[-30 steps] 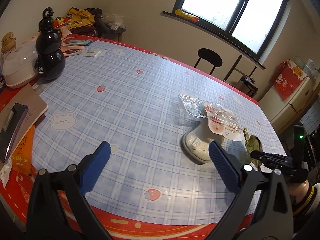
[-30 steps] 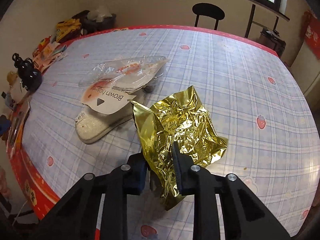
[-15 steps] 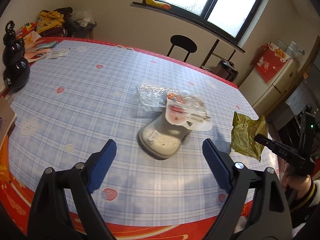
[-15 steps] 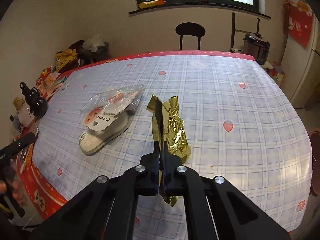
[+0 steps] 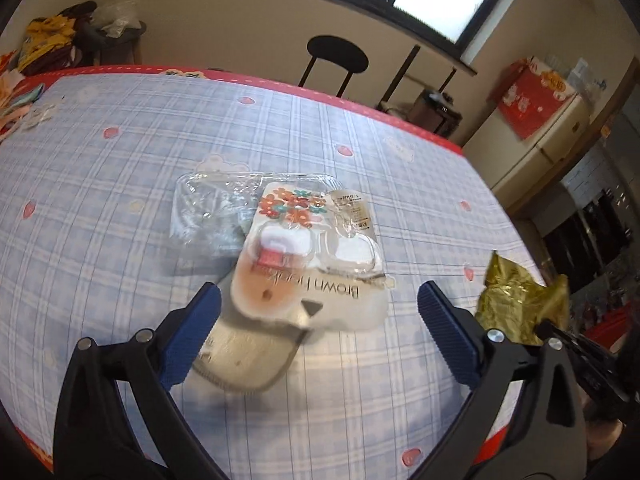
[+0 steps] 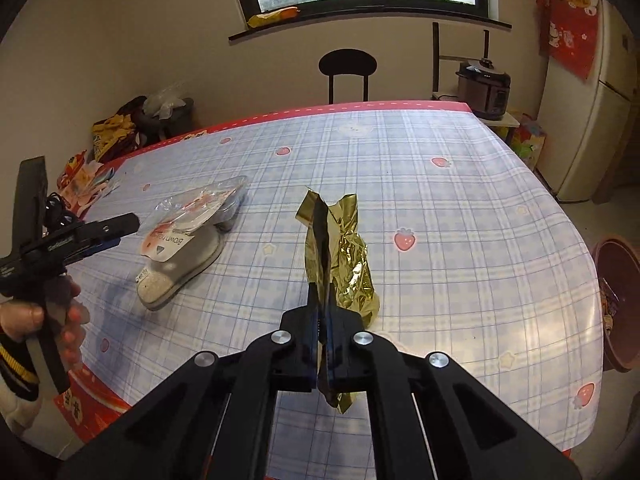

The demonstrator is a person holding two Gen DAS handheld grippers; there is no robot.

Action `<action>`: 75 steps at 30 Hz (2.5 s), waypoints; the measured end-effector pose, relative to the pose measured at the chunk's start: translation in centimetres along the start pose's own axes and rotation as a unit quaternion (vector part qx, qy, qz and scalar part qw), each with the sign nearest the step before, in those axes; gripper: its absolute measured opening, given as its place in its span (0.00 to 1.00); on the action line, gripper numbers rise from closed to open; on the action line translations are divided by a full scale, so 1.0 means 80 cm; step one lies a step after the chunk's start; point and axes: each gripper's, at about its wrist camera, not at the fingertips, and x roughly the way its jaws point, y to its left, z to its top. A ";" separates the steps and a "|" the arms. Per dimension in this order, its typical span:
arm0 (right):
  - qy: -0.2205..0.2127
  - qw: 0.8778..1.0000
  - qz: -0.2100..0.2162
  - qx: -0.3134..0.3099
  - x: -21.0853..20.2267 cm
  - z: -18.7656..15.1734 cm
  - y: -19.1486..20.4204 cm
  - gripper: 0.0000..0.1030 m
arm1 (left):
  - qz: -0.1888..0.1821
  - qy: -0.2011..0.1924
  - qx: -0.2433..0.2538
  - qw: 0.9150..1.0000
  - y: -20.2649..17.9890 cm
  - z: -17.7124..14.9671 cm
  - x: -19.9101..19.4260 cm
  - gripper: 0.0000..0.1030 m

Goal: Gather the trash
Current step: 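Grasp the Brown hook card package with the left gripper while the right gripper holds the foil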

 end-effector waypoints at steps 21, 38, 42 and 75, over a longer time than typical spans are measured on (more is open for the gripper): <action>-0.003 1.000 0.001 0.007 -0.010 -0.009 -0.021 0.04 | -0.001 0.044 -0.122 0.992 0.050 0.031 0.080 0.93; 0.004 1.000 0.008 -0.002 -0.001 -0.004 -0.017 0.04 | -0.059 0.036 -0.147 0.987 0.095 0.005 0.050 0.58; 0.006 1.000 0.009 -0.004 0.000 -0.005 -0.014 0.04 | -0.067 0.041 -0.145 0.986 0.097 0.002 0.055 0.58; 0.010 1.000 0.002 -0.004 -0.004 -0.006 -0.017 0.04 | 0.030 0.029 -0.122 0.992 0.092 0.047 0.120 0.57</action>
